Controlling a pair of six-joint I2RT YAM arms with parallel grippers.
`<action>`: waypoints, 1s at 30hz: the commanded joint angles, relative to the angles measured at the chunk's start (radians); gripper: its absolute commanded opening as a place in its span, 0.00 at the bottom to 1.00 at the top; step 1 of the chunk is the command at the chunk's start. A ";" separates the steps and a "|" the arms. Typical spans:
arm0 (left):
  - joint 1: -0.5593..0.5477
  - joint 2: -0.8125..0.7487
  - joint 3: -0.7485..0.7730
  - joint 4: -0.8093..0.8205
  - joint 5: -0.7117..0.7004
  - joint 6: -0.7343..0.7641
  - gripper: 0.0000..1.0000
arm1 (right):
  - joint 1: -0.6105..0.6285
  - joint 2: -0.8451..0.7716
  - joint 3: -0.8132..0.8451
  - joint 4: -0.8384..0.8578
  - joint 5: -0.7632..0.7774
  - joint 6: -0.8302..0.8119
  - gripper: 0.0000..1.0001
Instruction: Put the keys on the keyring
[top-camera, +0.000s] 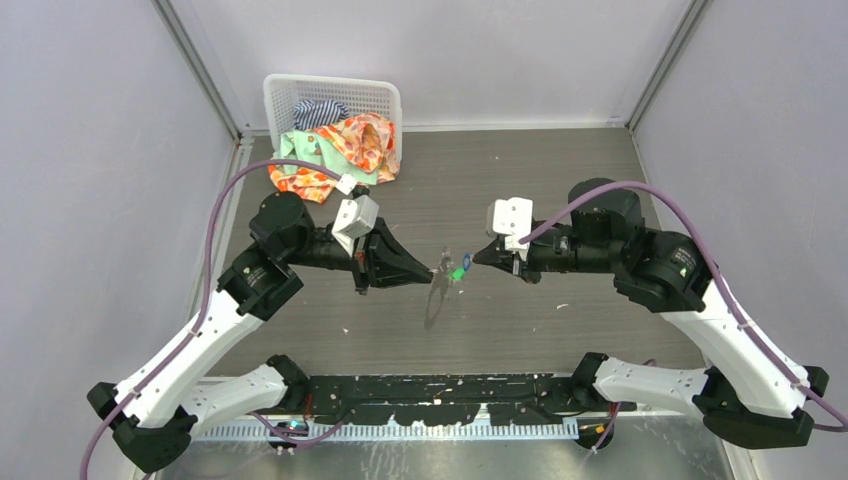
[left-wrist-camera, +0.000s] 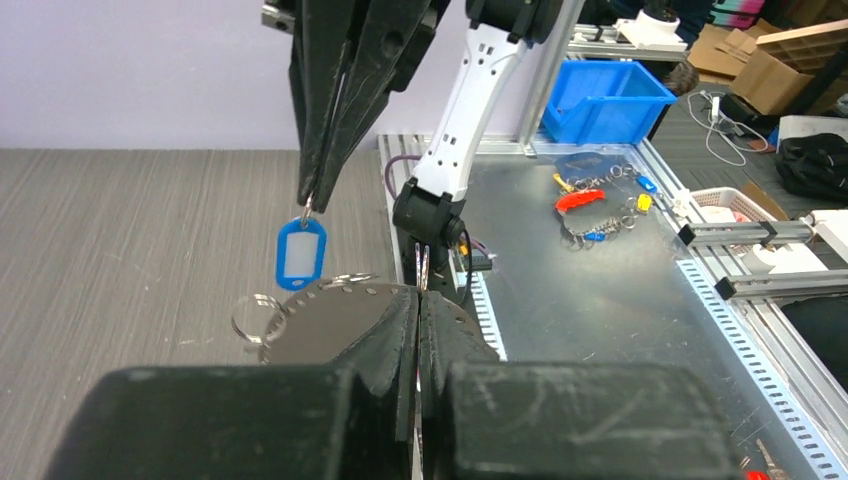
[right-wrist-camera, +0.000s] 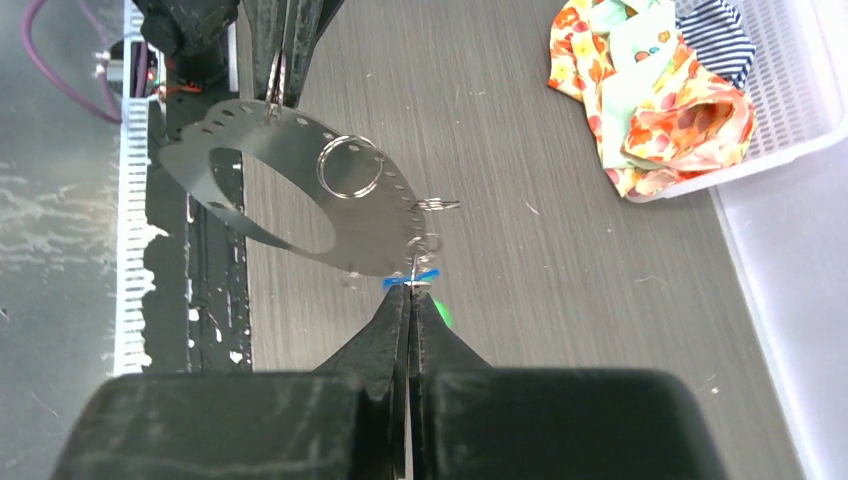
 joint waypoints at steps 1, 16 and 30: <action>0.001 -0.011 0.071 0.079 0.064 -0.013 0.00 | 0.016 0.033 0.111 -0.063 -0.021 -0.144 0.01; 0.001 -0.036 0.068 0.029 -0.011 -0.056 0.00 | 0.232 0.109 0.219 -0.087 0.123 -0.277 0.01; 0.001 -0.056 0.075 -0.012 0.008 -0.050 0.00 | 0.387 0.143 0.242 -0.083 0.294 -0.328 0.01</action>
